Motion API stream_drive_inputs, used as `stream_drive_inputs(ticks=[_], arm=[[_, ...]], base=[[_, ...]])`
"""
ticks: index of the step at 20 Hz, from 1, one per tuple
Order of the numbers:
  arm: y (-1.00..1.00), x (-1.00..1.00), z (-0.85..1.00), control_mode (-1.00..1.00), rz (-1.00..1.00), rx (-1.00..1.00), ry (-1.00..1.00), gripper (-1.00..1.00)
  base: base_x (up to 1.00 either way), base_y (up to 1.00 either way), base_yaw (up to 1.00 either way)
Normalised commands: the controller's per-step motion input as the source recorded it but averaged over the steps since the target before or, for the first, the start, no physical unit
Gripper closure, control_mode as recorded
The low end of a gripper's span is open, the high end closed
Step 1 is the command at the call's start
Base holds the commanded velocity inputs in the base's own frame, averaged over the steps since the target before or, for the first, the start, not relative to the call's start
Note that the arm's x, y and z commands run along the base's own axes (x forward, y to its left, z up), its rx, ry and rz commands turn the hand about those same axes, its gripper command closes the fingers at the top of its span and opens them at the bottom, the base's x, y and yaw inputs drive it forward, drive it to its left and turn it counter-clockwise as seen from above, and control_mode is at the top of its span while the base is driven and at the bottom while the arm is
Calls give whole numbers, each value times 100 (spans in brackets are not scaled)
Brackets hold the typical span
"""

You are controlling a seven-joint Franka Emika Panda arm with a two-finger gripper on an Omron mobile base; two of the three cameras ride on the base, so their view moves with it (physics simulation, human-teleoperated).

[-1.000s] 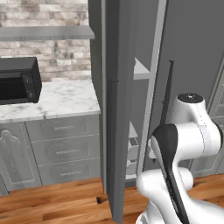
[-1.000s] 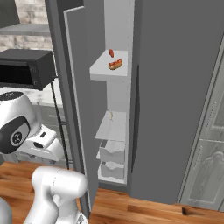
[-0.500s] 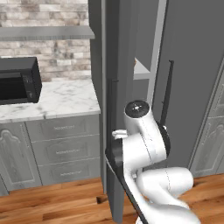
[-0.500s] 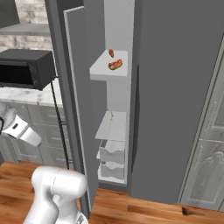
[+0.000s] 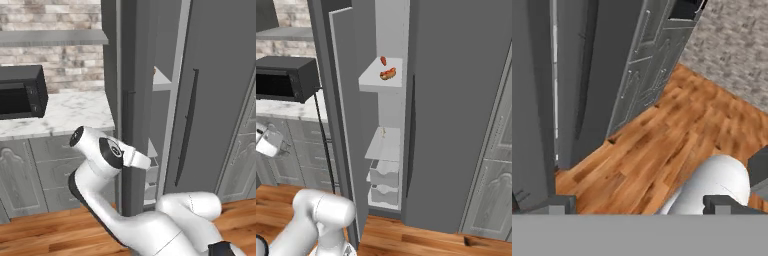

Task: Store the hot dog in the freezer for long-term storage. Close the freezer door after placing the cooked food.

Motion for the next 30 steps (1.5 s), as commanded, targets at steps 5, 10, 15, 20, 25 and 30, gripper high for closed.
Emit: stream_drive_inputs(ticks=[5,10,15,20,25,30], arm=[[9,62,0,-100,-31,-13,-4,-100],[0,52,-13,-100,-8,-15,-23,-100],[0,10,0,-100,0,-19,-42,-100],[-6,9,0,-100,1,-1,-2,-100],[0,24,0,-100,0,0,1,-100],[0,38,-7,-100,0,0,0,-100]], base=[[0,0,0],[0,0,0],[0,0,0],[0,0,0],[0,0,0],[0,0,0]])
